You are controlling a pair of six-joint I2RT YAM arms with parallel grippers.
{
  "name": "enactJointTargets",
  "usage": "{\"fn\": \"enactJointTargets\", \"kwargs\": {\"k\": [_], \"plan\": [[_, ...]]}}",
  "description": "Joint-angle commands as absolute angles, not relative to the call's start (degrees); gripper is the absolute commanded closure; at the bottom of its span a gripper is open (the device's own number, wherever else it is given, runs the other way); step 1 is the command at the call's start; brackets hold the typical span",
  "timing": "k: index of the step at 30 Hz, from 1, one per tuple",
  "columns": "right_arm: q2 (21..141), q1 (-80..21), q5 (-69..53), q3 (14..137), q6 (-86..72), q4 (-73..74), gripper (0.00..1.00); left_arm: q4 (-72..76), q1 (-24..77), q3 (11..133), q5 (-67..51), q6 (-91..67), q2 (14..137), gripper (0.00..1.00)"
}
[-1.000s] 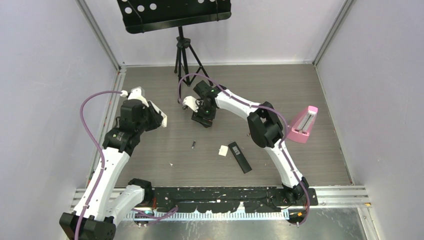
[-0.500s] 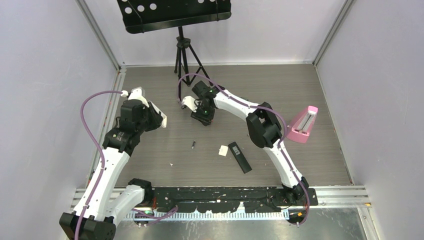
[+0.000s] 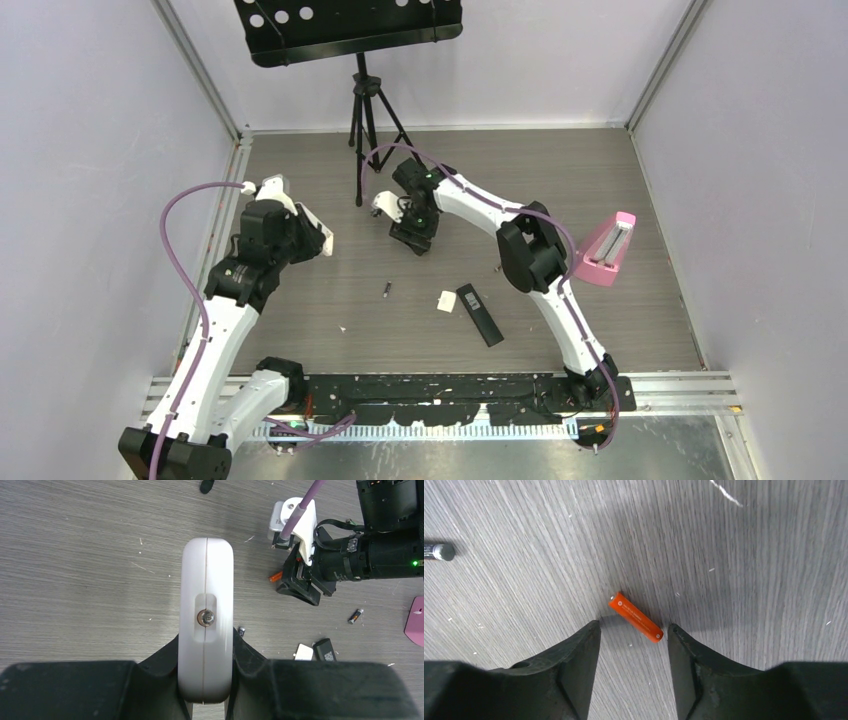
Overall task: Load the batteries into the remote control
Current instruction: Adjust the battery at the center of the board.
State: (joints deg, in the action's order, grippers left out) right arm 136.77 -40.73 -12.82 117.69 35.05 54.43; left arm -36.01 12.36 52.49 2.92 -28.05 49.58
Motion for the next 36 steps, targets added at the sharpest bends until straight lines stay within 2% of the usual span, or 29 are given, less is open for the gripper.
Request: {"fn": "enactJointTargets", "kwargs": {"k": [1,3,6,11,21,27,36], "plan": [[137.81,-40.34,-14.73,118.28,35.83,59.75,0.48,-34.9,12.3,54.4,2.25,-27.8,48.96,1.0],[138.38,-40.41,-13.78,118.03,35.06,58.2,0.55,-34.76,12.3,54.46,2.07,-27.88,49.18,1.0],[138.19,-40.8,-12.08,115.86,34.12,54.57,0.56,-34.61,12.3,54.52,2.07,-27.9,49.26,1.0],[137.24,-41.72,-12.22,113.43,34.57,50.17,0.45,-34.45,12.25,54.58,2.06,-27.9,49.44,1.0],[138.04,-42.86,-9.8,112.41,35.84,45.81,0.45,-34.45,12.26,54.6,2.19,-27.57,49.48,1.0],[137.86,-43.15,-8.6,112.61,35.89,42.55,0.41,-34.42,12.28,54.74,2.2,-27.6,49.5,1.0],[137.73,-43.09,-8.99,113.05,37.17,51.79,0.6,-34.56,12.29,54.24,2.31,-27.56,49.22,1.0]]}}
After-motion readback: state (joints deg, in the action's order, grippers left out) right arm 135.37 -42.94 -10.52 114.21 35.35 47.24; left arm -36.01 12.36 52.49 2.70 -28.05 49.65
